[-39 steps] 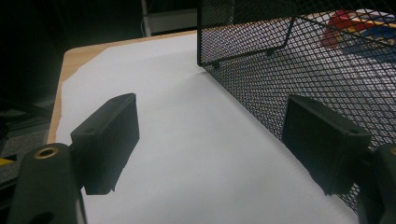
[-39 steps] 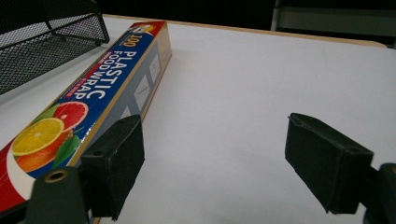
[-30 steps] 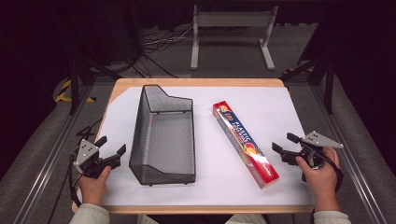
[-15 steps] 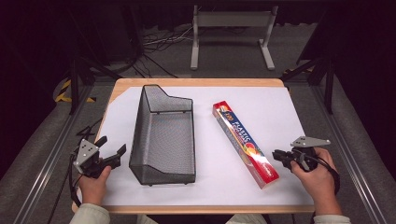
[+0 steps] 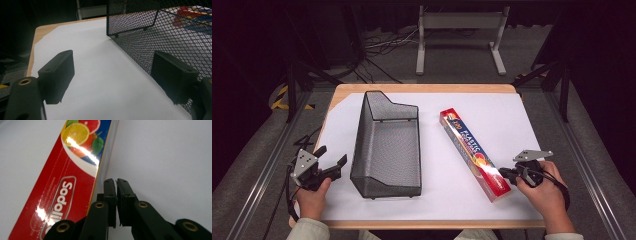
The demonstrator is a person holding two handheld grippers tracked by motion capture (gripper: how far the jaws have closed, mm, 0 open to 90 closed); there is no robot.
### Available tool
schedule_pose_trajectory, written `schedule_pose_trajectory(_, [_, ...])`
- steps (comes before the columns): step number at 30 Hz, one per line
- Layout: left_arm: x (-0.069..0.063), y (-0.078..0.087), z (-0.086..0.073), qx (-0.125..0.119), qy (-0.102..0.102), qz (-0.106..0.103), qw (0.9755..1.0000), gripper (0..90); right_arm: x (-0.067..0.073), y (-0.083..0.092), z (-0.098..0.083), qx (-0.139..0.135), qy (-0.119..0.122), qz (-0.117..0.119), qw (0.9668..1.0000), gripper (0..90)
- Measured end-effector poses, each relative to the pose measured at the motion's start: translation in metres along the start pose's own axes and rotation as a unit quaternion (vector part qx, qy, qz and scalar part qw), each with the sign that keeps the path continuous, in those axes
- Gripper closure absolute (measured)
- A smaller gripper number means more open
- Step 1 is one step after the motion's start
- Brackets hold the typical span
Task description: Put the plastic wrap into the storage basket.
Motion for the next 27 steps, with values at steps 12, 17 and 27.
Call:
schedule_pose_trajectory(12, [0.0,0.002,-0.001,0.003,0.0,0.005,1.0,20.0,0.004,0.013,0.044,-0.034,-0.012,-0.012,0.9993,78.5])
schedule_pose_trajectory(17, [0.001,0.003,-0.002,0.001,0.0,0.006,1.0,20.0,0.008,0.016,0.068,-0.015,-0.019,-0.018,0.9995,75.6])
schedule_pose_trajectory(27, [0.003,0.003,-0.003,0.003,-0.001,0.008,1.0,19.9,0.009,0.007,0.101,0.047,-0.043,-0.016,0.9978,70.9])
Point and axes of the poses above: each handheld gripper's, and its own axes: y roughly backward along the jaws, z roughly out of its top, x roughly to its left, the point moved 7 cm from there along -y, roughly forward along the jaws, and after that the axes turned 6 degrees about y, right-handed, at the moved point
